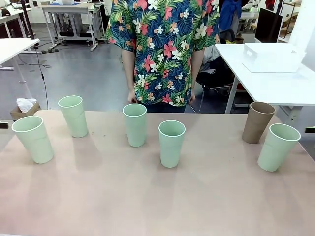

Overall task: Stack the cups and store them in the basket.
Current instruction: Pick up two Reusable plastic cups , one in each hand.

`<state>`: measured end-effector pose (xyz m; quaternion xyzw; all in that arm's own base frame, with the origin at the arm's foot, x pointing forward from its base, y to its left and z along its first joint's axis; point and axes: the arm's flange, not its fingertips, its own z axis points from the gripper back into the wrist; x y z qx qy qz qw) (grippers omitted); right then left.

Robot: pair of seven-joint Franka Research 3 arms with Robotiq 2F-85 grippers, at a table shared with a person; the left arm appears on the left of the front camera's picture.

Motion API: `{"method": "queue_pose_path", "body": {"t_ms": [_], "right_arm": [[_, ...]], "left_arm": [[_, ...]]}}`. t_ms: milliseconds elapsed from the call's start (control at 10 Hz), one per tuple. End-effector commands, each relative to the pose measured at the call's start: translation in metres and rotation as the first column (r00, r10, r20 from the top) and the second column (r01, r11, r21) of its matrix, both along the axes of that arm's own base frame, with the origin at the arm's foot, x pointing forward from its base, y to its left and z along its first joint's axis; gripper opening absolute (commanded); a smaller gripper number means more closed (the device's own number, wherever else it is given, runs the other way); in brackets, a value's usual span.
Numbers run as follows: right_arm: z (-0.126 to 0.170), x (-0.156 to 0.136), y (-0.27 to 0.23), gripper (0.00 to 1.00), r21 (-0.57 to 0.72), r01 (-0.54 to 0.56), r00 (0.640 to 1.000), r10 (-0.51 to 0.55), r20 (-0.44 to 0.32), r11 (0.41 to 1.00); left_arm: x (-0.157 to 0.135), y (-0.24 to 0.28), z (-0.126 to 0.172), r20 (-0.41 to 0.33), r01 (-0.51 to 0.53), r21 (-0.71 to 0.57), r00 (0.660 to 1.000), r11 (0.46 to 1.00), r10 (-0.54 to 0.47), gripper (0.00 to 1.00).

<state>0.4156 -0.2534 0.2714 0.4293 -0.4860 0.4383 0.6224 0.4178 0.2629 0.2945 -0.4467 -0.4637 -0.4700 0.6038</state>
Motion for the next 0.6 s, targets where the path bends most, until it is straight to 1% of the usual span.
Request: {"method": "queue_pose_path", "body": {"t_ms": [0, 100, 300, 500], "right_arm": [[-0.007, 0.012, 0.004, 1.0, 0.012, -0.017, 0.999, 0.016, 0.051, 1.0], [-0.01, 0.014, 0.008, 1.0, 0.024, -0.029, 0.998, 0.028, 0.057, 0.999], [-0.018, 0.016, 0.013, 1.0, 0.029, -0.075, 0.997, 0.074, 0.031, 0.997], [-0.025, 0.011, 0.022, 1.0, 0.045, -0.091, 0.995, 0.089, 0.052, 0.995]], "left_arm": [[0.009, 0.003, -0.004, 0.066, 0.008, -0.065, 0.998, 0.998, -0.003, 1.0], [0.01, 0.002, -0.007, 0.085, -0.002, -0.086, 0.996, 0.996, 0.01, 1.0], [0.012, 0.002, -0.017, 0.088, -0.015, -0.098, 0.996, 0.995, 0.024, 1.0], [0.013, -0.001, -0.024, 0.087, -0.023, -0.13, 0.996, 0.991, 0.035, 1.0]]}}
